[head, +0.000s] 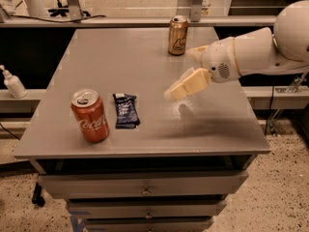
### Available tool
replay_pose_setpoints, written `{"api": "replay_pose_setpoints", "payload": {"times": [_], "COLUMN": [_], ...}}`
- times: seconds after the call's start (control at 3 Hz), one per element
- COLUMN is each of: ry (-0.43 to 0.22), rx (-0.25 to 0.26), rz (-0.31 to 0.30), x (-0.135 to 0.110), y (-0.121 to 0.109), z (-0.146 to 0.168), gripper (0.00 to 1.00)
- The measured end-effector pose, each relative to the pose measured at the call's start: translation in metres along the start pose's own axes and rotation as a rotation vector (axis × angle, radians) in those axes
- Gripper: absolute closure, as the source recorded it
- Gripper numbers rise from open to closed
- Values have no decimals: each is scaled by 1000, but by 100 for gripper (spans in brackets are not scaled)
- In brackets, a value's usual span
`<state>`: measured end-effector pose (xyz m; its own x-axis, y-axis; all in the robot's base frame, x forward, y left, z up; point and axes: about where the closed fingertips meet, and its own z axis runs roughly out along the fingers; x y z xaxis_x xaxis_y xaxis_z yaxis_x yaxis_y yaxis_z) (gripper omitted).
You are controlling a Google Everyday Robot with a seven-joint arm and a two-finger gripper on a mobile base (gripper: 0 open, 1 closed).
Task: Move rxbar blueberry near coke can
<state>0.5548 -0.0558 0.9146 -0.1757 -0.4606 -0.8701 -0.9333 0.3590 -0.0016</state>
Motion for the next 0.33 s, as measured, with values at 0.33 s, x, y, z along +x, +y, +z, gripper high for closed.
{"api": "replay_pose_setpoints", "payload": {"times": [0.33], "ry": [0], "rx": [0], "rz": [0], "x": [0], "y": [0], "z": [0], "gripper": [0]}}
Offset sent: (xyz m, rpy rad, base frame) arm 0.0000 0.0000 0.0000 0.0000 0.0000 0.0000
